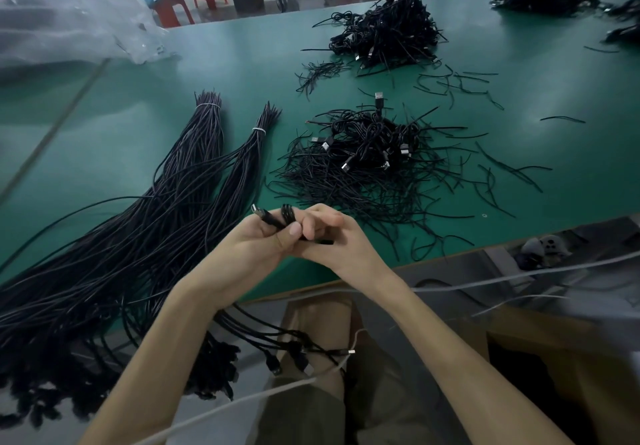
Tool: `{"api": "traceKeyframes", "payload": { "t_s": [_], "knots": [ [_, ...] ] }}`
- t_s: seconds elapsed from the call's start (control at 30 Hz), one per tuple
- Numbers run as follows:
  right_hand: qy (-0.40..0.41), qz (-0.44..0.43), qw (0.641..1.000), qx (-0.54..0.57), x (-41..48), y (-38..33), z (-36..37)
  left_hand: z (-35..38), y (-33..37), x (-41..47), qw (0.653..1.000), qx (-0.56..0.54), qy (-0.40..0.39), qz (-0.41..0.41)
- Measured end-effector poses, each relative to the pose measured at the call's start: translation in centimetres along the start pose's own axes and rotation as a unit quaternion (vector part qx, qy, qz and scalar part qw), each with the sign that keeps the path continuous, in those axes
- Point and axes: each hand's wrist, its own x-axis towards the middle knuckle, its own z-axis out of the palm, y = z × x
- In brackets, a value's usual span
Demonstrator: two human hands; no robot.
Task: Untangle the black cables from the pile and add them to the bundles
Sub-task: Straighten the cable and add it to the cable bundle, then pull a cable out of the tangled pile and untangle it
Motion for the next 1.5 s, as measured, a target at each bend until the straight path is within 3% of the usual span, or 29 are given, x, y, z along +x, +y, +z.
{"api": "traceKeyframes", "payload": {
  "t_s": [0.27,0.43,0.67,1.0,1.23,1.33,1.5],
  "knots": [
    [0.062,-0.023,0.997,-0.030,0.2,0.1,0.0,0.6,-0.9,-0.5,0.983,0.091,0.152,0.050],
    [0.050,-0.038,0.992,-0.105,0.4,0.6,0.6,0.8,-1.6,-0.8,0.961,0.125,0.237,0.067],
    [0.032,-0.033,0.995,-0.089,0.1,0.7,0.5,0.0,-1.2,-1.3,0.937,0.217,0.275,0.019],
    [0.043,-0.035,0.989,-0.137,0.0,0.9,0.3,-0.9,0.2,-0.4,0.929,0.211,0.299,-0.060],
    [0.055,-0.064,0.974,-0.209,-0.3,1.1,0.4,-0.7,0.0,0.1,0.936,0.252,0.240,-0.047],
    [0.058,-0.082,0.968,-0.231,-0.3,1.0,0.4,-0.8,0.6,0.2,0.911,0.345,0.218,-0.056],
    [0.027,-0.090,0.956,-0.278,-0.4,1.3,0.3,-2.1,3.0,0.2,0.855,0.492,0.093,-0.134]
  ]
}}
